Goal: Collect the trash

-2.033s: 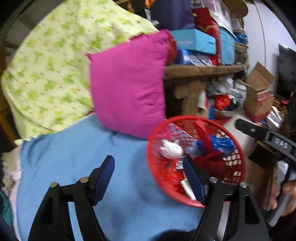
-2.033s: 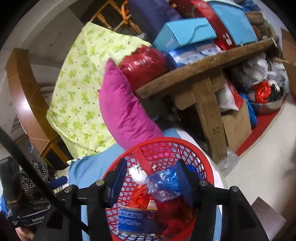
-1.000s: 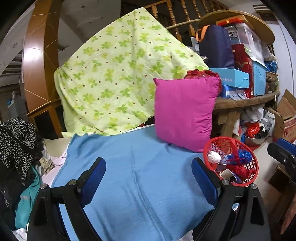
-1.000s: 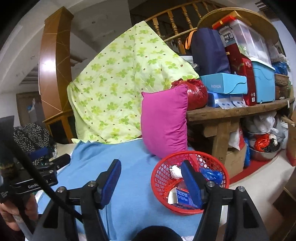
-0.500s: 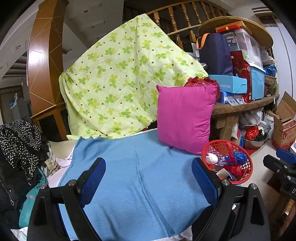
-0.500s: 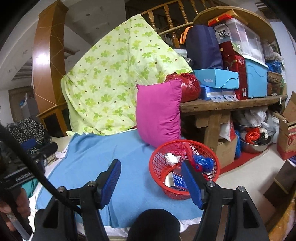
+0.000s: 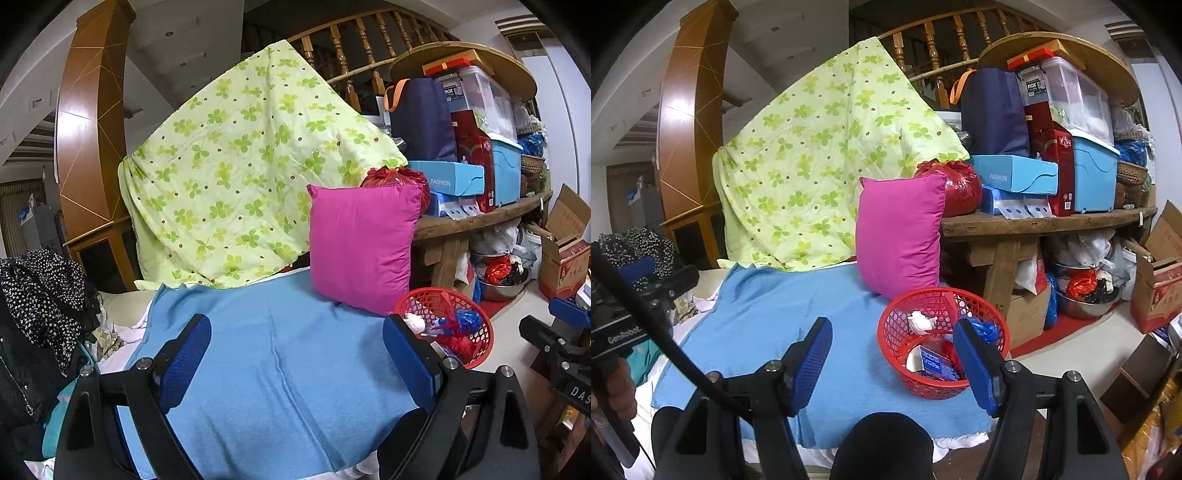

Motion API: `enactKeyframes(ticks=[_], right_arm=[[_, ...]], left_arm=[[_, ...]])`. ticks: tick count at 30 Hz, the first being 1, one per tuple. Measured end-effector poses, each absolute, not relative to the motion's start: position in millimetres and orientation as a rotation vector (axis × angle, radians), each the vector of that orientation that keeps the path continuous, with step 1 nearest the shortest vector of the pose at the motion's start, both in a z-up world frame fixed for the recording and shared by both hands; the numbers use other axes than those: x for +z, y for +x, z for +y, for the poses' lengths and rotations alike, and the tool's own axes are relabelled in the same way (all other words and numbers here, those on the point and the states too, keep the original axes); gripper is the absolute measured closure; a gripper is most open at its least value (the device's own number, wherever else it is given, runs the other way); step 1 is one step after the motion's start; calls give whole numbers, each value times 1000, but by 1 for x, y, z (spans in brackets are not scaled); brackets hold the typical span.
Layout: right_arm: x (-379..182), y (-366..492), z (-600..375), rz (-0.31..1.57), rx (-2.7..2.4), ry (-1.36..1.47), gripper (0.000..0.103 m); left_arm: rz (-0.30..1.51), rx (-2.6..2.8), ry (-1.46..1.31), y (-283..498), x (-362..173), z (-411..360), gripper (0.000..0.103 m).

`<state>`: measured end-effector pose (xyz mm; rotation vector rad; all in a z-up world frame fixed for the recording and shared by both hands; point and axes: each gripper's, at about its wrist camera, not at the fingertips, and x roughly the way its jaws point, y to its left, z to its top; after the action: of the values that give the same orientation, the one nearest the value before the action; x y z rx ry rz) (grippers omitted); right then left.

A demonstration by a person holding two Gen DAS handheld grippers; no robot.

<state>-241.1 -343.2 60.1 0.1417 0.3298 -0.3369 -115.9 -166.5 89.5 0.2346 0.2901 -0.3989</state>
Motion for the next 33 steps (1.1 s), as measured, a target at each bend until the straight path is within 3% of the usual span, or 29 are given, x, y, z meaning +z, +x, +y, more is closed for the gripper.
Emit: enactKeyframes(ticks=[33], right_arm=[[56, -236, -341, 336, -339, 157, 31]], left_arm=[[302, -410, 246, -116, 87, -159, 9]])
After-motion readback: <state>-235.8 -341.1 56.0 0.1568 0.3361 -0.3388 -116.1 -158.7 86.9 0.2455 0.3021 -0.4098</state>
